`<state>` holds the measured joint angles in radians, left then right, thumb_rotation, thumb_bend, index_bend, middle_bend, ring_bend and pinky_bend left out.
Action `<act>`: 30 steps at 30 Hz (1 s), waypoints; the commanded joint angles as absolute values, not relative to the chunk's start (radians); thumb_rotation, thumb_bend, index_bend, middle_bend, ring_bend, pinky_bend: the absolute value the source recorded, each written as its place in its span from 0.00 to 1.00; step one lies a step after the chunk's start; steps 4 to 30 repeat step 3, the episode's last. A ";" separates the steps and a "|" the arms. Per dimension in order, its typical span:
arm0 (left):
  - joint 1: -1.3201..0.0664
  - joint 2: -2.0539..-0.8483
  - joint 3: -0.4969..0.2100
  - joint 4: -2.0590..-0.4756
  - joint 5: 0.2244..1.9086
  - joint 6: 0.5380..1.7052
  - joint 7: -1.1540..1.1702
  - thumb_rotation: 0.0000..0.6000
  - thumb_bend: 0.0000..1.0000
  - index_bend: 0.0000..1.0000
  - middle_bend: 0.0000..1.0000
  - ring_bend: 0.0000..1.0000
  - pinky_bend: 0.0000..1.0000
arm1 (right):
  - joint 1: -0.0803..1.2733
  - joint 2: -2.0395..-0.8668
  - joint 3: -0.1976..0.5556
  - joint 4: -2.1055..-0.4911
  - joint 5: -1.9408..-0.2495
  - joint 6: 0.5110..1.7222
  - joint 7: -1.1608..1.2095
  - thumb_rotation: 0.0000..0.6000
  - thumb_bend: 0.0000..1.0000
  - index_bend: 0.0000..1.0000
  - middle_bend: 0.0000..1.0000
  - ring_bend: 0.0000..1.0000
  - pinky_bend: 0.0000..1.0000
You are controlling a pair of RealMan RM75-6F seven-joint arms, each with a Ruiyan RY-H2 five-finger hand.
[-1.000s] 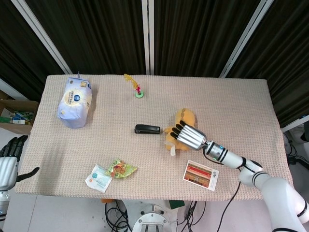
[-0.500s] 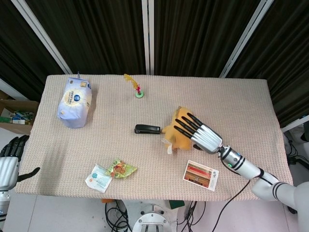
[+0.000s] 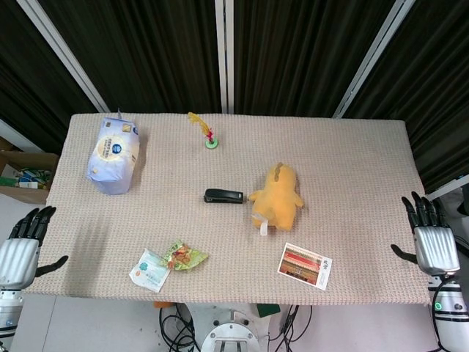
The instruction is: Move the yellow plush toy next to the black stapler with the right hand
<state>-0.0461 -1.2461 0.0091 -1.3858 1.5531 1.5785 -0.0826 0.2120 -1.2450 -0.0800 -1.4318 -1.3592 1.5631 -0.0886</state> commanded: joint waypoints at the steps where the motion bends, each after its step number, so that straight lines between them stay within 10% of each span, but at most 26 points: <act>1: -0.044 -1.246 0.009 -1.383 1.553 1.577 -0.088 1.00 0.00 0.03 0.08 0.06 0.16 | 0.192 -1.268 -0.070 -1.404 -1.357 1.537 -0.097 1.00 0.00 0.00 0.00 0.00 0.00; 30: -0.045 -1.246 0.008 -1.378 1.554 1.575 -0.094 1.00 0.00 0.03 0.08 0.06 0.16 | 0.190 -1.279 -0.067 -1.390 -1.370 1.526 -0.103 1.00 0.00 0.00 0.00 0.00 0.00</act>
